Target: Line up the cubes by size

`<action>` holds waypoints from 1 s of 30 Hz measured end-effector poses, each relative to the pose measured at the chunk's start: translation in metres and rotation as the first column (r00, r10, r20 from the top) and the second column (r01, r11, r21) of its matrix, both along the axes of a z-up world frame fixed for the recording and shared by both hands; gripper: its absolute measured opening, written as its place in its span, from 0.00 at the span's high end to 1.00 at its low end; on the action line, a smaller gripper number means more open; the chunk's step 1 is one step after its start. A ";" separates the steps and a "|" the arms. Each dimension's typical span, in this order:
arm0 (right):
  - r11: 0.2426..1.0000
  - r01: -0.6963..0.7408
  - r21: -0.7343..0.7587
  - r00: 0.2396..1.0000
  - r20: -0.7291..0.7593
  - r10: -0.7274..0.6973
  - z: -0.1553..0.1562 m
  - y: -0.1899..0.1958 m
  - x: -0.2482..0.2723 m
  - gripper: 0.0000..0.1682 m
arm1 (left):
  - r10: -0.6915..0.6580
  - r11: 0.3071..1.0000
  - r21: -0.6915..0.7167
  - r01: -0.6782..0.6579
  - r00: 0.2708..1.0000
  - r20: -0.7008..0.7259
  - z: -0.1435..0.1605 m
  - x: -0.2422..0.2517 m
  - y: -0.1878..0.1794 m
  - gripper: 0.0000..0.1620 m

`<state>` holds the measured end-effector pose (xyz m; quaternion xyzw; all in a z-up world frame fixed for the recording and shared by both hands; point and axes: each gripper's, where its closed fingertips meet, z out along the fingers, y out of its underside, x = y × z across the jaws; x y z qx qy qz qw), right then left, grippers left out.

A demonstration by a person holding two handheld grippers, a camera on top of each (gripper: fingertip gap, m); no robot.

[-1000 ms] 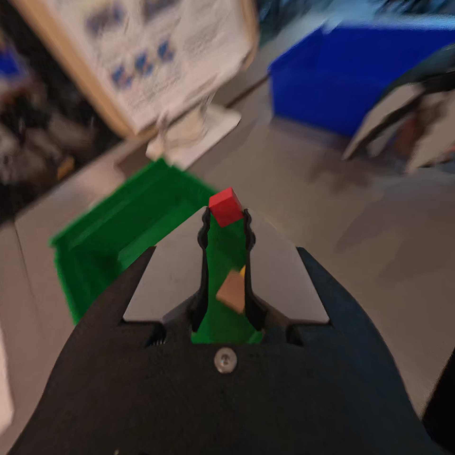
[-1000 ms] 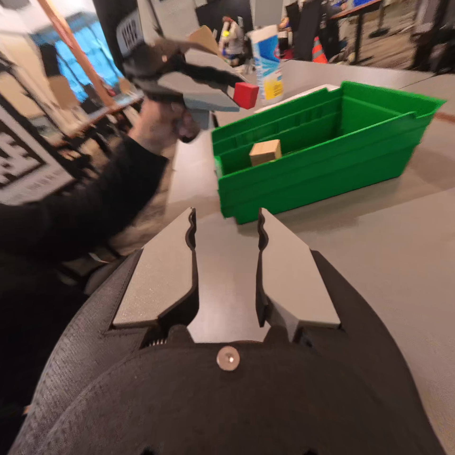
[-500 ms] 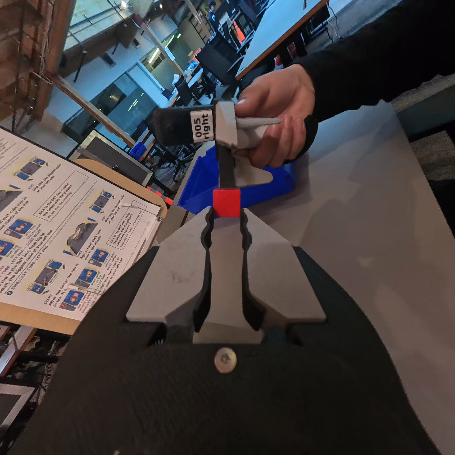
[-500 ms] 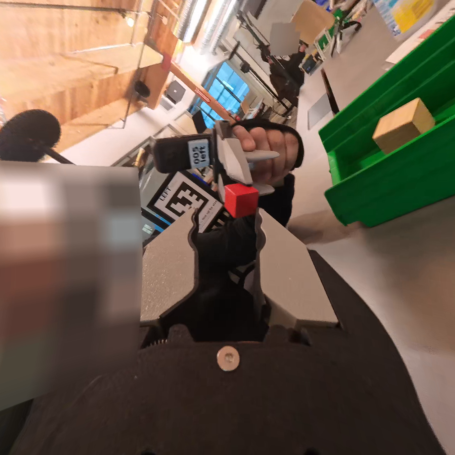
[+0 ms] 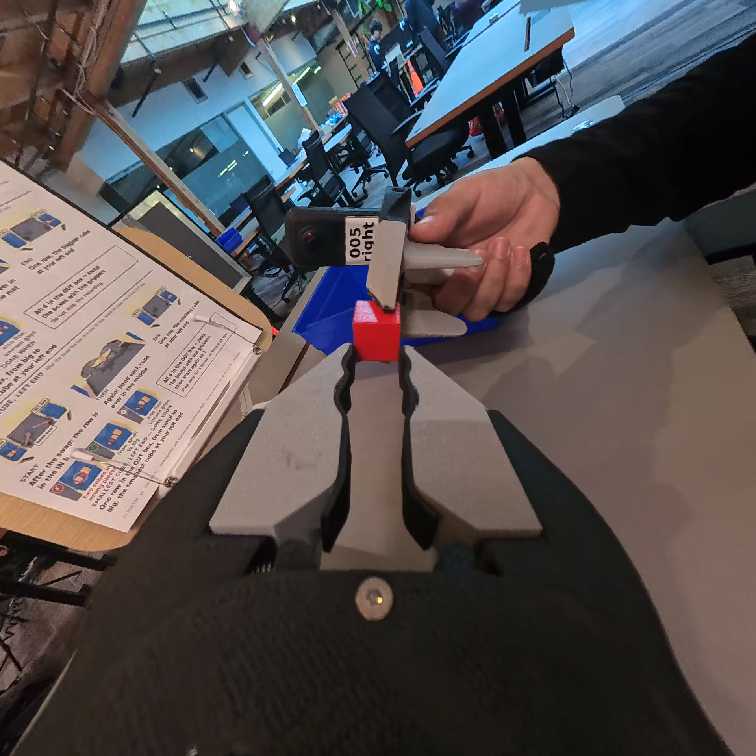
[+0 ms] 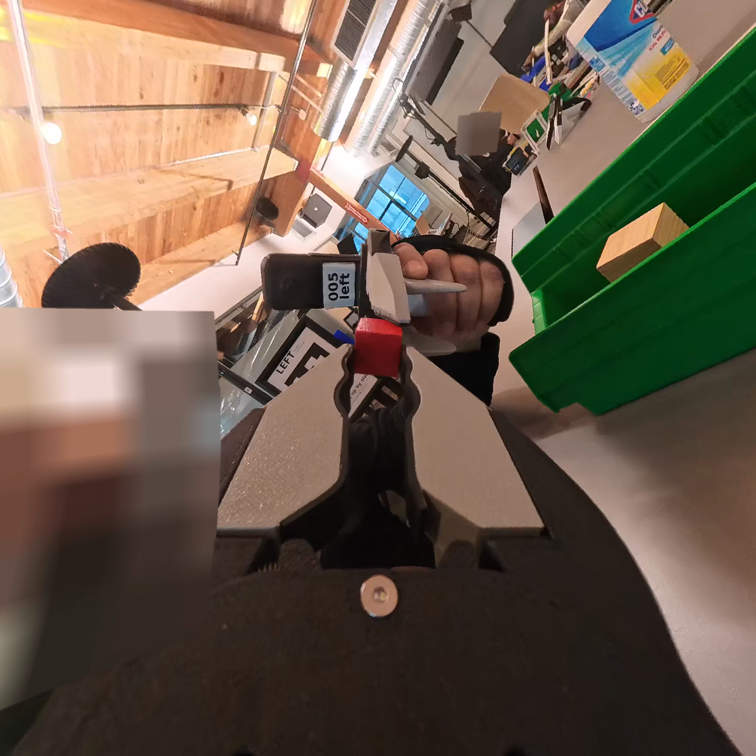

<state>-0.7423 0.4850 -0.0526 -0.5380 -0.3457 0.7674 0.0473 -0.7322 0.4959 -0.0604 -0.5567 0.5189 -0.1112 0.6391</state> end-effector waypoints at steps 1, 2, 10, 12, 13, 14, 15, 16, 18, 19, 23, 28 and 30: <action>1.000 0.002 -0.001 1.000 -0.002 -0.002 0.000 0.001 -0.001 0.88 | 0.002 1.000 -0.001 -0.002 1.000 0.001 0.000 0.000 0.001 0.88; 1.000 0.005 -0.002 1.000 -0.003 -0.005 0.000 0.001 -0.002 0.88 | 0.004 1.000 0.000 -0.004 1.000 0.002 -0.001 0.000 0.002 0.88; 0.998 0.056 0.026 0.998 0.027 -0.057 -0.006 0.009 -0.002 0.89 | 0.033 0.999 -0.018 -0.033 0.999 0.001 -0.007 0.001 0.011 0.88; 0.995 0.081 0.050 0.996 0.033 -0.083 -0.003 0.010 0.001 0.89 | 0.037 0.997 -0.063 -0.035 0.999 0.037 -0.006 0.002 0.012 0.88; 0.992 0.100 0.071 0.994 0.034 -0.103 -0.001 0.012 0.003 0.88 | 0.060 0.994 -0.091 -0.055 0.996 0.059 -0.005 0.000 0.016 0.84; 0.986 0.130 0.105 0.990 0.040 -0.135 0.001 0.015 0.006 0.89 | 0.101 0.989 -0.118 -0.091 0.992 0.081 -0.003 -0.002 0.021 0.76; 0.975 0.165 0.152 0.984 0.047 -0.174 0.004 0.020 0.009 0.89 | 0.144 0.981 -0.148 -0.129 0.985 0.097 -0.003 -0.005 0.027 0.68; 0.963 0.193 0.189 0.978 0.046 -0.205 0.008 0.023 0.014 0.88 | 0.186 0.970 -0.180 -0.165 0.977 0.103 -0.004 -0.007 0.032 0.65; 0.928 0.254 0.273 0.960 0.047 -0.276 0.018 0.031 0.025 0.89 | 0.244 0.949 -0.233 -0.214 0.964 0.108 -0.006 -0.007 0.041 0.63; 0.902 0.280 0.330 0.949 0.046 -0.311 0.022 0.034 0.032 0.89 | 0.278 0.933 -0.268 -0.241 0.955 0.107 -0.008 -0.005 0.046 0.63; 0.768 0.368 0.524 0.888 0.047 -0.458 0.036 0.052 0.068 0.89 | 0.383 0.860 -0.374 -0.346 0.923 0.027 -0.031 0.012 0.067 0.65; 0.513 0.416 0.751 0.706 0.090 -0.703 0.034 0.103 0.135 0.89 | 0.417 0.831 -0.397 -0.389 0.909 -0.017 -0.061 0.038 0.087 0.70; 0.453 0.390 0.802 0.624 0.131 -0.770 0.027 0.122 0.166 0.89 | 0.403 0.821 -0.427 -0.379 0.914 -0.036 -0.076 0.047 0.087 0.72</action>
